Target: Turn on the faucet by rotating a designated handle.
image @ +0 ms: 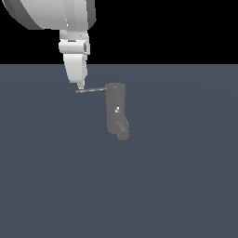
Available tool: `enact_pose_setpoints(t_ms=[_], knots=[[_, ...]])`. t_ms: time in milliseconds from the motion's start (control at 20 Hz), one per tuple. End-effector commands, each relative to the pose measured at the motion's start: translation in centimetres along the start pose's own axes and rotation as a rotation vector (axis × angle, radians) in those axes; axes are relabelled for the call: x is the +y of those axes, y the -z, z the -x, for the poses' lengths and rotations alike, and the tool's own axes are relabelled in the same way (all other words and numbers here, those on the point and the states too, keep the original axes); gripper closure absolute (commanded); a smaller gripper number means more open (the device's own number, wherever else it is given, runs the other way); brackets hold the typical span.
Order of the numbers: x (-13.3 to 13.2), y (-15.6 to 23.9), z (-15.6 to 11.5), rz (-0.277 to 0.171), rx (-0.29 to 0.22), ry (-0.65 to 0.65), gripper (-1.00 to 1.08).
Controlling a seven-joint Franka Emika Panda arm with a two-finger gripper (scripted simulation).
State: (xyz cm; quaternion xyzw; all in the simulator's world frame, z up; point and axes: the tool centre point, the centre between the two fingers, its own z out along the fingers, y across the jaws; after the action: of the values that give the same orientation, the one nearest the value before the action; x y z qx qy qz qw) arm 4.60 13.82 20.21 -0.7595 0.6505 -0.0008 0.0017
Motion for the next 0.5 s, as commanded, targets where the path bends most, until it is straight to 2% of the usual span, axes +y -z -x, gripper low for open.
enact_pose_setpoints(t_ms=[0, 450], knots=[[0.9, 0.0, -0.1, 0.004, 0.001, -0.001, 1.08], [3.4, 0.0, -0.1, 0.004, 0.001, -0.001, 1.08]])
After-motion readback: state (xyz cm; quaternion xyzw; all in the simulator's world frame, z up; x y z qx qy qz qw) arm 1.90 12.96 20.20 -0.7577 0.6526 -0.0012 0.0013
